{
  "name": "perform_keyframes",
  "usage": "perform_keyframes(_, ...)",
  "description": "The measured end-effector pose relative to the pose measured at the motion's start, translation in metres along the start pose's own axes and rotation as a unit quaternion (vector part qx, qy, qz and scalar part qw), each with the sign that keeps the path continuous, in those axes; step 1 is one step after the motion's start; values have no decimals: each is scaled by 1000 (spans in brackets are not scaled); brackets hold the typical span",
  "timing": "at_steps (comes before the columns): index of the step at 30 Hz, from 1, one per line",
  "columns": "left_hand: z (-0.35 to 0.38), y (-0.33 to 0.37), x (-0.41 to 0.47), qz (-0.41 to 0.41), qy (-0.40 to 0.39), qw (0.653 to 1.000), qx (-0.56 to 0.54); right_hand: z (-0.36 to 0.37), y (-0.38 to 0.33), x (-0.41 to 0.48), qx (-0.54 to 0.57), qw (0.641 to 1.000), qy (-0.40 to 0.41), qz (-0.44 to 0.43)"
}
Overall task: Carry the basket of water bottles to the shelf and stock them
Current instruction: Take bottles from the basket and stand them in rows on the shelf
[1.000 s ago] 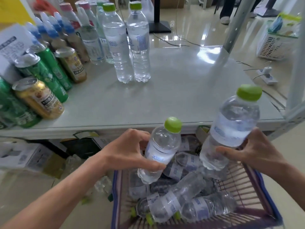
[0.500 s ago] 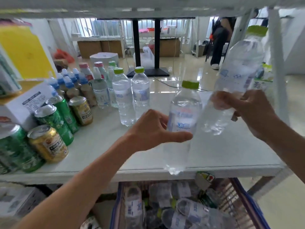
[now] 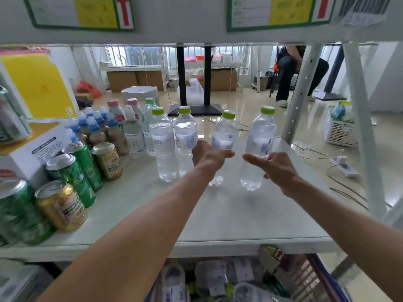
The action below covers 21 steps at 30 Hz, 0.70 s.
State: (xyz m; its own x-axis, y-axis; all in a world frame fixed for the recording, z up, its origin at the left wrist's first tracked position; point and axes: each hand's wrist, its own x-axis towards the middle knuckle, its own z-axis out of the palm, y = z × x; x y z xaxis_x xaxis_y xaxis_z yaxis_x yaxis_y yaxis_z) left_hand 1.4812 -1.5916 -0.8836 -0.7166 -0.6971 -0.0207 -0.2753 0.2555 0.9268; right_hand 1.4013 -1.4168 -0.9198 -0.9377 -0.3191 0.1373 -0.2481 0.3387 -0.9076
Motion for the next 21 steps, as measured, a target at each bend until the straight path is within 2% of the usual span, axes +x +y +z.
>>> perform_keyframes(4,-3,-6,3,10,8,999,34,21,3,-1,5,999,-25,-23)
perform_keyframes(11,-8,-17,-5,91,12,966,241,40,2,7,4,997,-63,-38)
perform_keyframes(16,-16,-23,-2,88,-46,957,273,38,2,17,23,995,-92,-30)
perform_keyframes(21,-19,-35,-8,138,-18,929,342,43,4,16,5,996,-83,-31)
